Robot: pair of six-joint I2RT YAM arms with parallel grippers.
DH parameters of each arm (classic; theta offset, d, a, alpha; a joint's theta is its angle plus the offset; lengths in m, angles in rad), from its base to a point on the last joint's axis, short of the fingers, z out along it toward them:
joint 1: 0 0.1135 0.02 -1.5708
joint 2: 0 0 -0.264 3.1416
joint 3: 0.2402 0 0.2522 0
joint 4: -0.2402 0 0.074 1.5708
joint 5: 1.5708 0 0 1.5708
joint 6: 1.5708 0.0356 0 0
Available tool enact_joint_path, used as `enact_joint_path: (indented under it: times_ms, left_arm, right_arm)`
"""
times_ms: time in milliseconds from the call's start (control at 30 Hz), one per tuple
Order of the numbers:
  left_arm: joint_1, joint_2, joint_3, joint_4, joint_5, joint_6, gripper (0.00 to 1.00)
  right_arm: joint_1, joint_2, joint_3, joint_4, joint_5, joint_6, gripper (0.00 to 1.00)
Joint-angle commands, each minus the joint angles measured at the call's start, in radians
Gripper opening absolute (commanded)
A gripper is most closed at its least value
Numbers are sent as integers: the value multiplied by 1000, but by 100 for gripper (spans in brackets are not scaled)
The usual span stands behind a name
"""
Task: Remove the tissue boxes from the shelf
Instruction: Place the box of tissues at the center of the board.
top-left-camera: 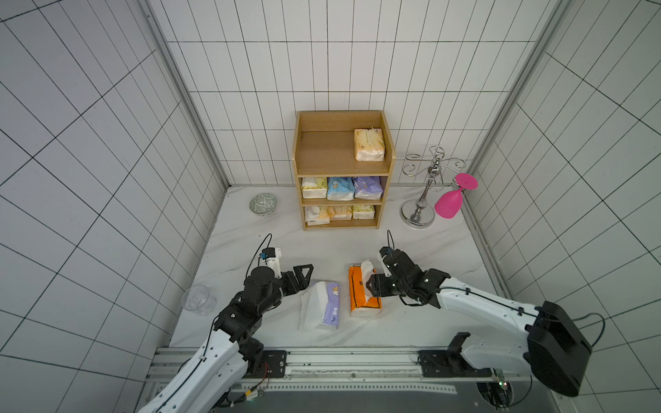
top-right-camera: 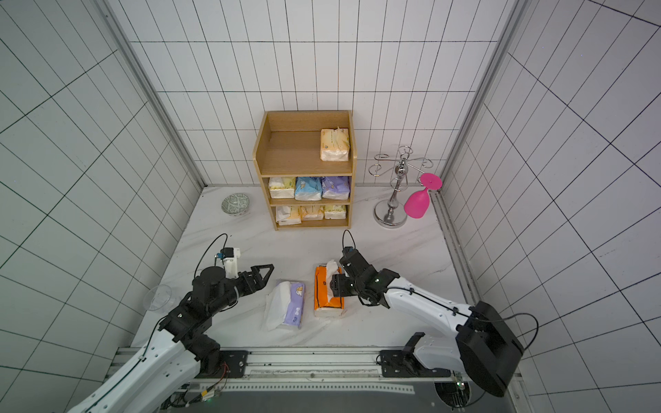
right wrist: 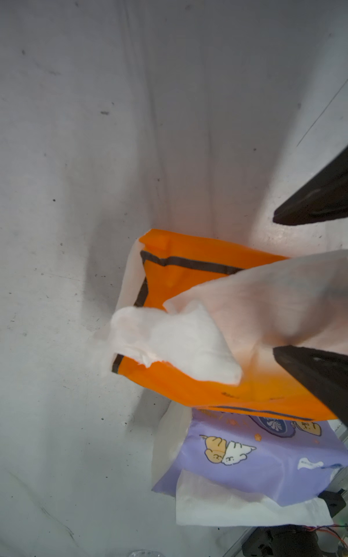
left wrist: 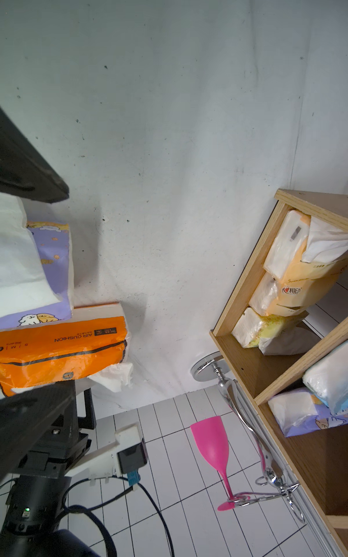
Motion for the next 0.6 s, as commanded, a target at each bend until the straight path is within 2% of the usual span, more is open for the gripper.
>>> enact_joint_path:
  times_ms: [0,567]
  left_arm:
    - [-2,-16,-5,6,-34,22,98]
    - [6,18,24,16,-60,48,98]
  right_arm:
    - [24,27,-39,158,-55,51,66]
    - [176,110,-96,385,47,243,60]
